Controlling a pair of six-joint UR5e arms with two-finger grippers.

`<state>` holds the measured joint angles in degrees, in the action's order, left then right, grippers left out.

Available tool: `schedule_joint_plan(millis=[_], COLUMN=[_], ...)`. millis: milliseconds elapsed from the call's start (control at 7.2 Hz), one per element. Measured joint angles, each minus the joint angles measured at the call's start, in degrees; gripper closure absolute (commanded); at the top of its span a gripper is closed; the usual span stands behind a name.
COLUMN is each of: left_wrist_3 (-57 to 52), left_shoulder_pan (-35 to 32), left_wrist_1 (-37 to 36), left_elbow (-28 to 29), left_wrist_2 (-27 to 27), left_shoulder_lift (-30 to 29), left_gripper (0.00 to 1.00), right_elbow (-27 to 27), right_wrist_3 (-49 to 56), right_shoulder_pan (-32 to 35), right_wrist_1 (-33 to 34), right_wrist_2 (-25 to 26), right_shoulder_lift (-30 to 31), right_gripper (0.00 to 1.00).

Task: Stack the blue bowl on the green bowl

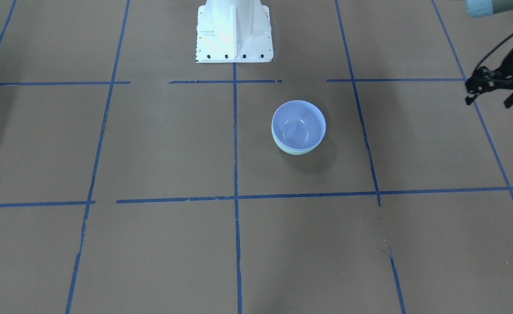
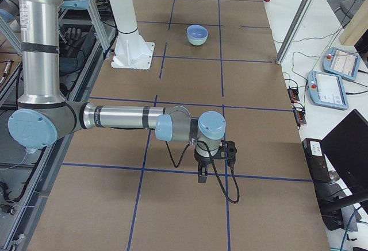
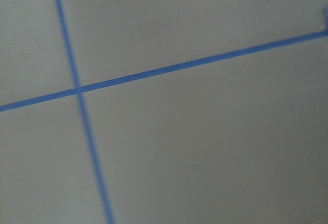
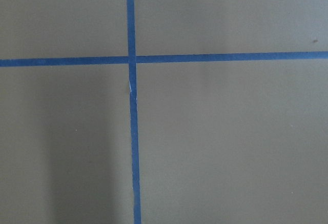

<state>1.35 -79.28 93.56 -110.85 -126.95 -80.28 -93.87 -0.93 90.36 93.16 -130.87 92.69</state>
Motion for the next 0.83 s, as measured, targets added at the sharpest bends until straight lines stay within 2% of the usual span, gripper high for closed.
schedule_joint_plan(millis=[139, 417, 833], left_wrist_3=[-8.4, -15.5, -16.6], left_shoulder_pan=[-5.2, -11.1, -12.5], left_wrist_1=[-0.2, -0.3, -0.2], left_elbow=[4.1, 10.1, 11.7], left_wrist_2=[-0.5, -3.5, -7.5], left_shoulder_lift=[1.2, 3.2, 5.2], left_gripper=[0.00, 0.00, 0.00], right_elbow=[0.0, 0.0, 0.0], right_wrist_3=[0.0, 0.0, 0.0], right_shoulder_pan=[0.0, 0.0, 0.0], right_wrist_1=[0.0, 0.0, 0.0], right_wrist_2=[0.0, 0.0, 0.0], right_shoulder_lift=[0.0, 0.0, 0.0], right_gripper=[0.00, 0.00, 0.00])
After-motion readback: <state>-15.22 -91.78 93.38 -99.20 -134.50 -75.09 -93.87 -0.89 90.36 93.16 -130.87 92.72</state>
